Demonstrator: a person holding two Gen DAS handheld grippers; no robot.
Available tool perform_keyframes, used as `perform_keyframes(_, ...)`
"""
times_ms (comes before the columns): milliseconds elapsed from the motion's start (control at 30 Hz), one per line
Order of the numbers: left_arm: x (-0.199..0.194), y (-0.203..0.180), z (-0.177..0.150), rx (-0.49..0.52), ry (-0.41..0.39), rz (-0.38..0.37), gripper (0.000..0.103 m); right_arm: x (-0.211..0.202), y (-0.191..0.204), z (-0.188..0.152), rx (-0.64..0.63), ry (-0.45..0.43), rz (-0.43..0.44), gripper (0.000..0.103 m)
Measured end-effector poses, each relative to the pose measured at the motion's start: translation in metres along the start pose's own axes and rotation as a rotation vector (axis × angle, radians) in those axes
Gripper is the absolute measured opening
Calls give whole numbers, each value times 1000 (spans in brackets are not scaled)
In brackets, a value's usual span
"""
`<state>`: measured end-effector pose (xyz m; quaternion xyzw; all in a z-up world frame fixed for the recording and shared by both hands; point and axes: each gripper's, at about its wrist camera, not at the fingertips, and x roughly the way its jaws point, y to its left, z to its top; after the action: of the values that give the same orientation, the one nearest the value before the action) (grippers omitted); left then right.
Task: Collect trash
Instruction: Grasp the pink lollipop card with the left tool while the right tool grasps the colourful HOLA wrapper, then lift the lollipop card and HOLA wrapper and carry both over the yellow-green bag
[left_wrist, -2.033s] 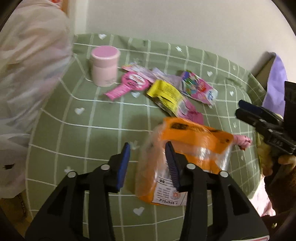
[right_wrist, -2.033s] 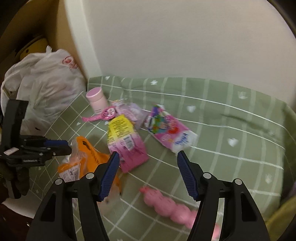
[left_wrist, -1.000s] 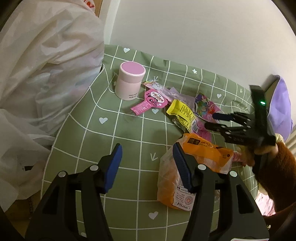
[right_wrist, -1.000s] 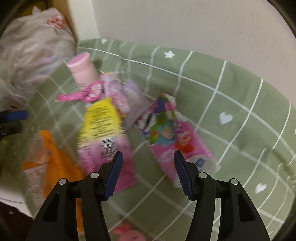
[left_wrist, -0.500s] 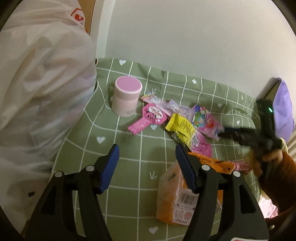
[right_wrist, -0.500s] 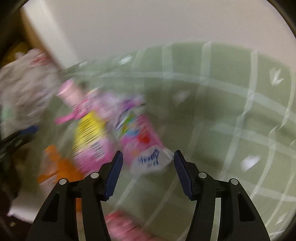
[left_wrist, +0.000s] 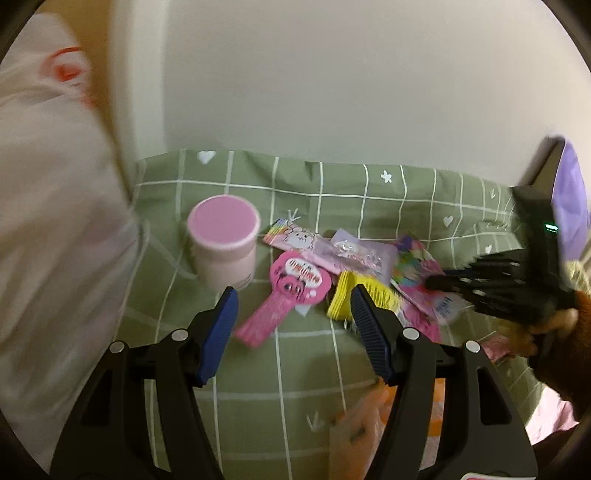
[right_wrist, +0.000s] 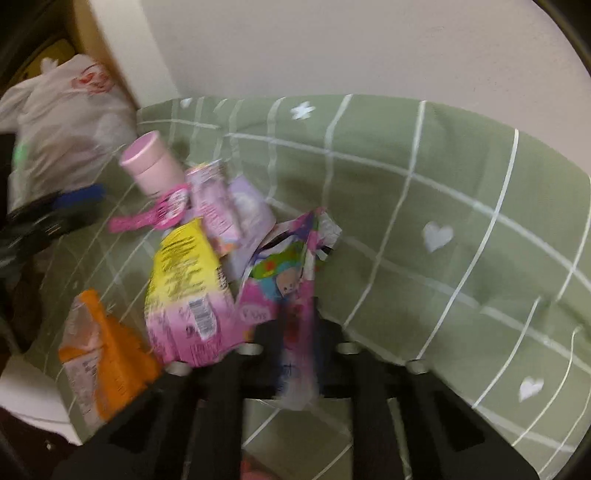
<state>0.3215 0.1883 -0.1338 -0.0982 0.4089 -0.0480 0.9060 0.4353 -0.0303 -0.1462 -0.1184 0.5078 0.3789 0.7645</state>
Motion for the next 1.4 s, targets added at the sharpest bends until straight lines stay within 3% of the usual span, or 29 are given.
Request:
perform_keyframes(267, 58, 0, 6, 37, 130, -7, 60, -65, -4, -46, 100, -89, -33, 5)
perform_keyframes(367, 58, -4, 0, 9, 173, -77, 60, -79, -10, -59, 152, -105, -51, 5)
perform_keyframes(467, 48, -16, -8, 47, 171, -128, 60, -94, -19, -73, 212, -125, -61, 5)
perform_keyframes(700, 66, -9, 7, 0, 187, -18, 59, -103, -9, -80, 240, -137, -81, 5)
perform_keyframes(800, 74, -13, 15, 26, 202, 20, 48, -107, -1, -85, 234, -133, -103, 4)
perform_keyframes(867, 73, -16, 19, 32, 204, 1, 47, -111, 2, -89, 237, -139, -113, 5)
perform_keyframes(1000, 52, -26, 28, 43, 155, -22, 47, -132, 12, -98, 241, -173, -147, 5)
perform_keyframes(1200, -10, -61, 46, 91, -4, -82, 47, -163, 22, -102, 261, -241, -193, 5)
perform_keyframes(1400, -65, -124, 77, 164, -159, -220, 47, -210, 31, -109, 274, -332, -267, 5)
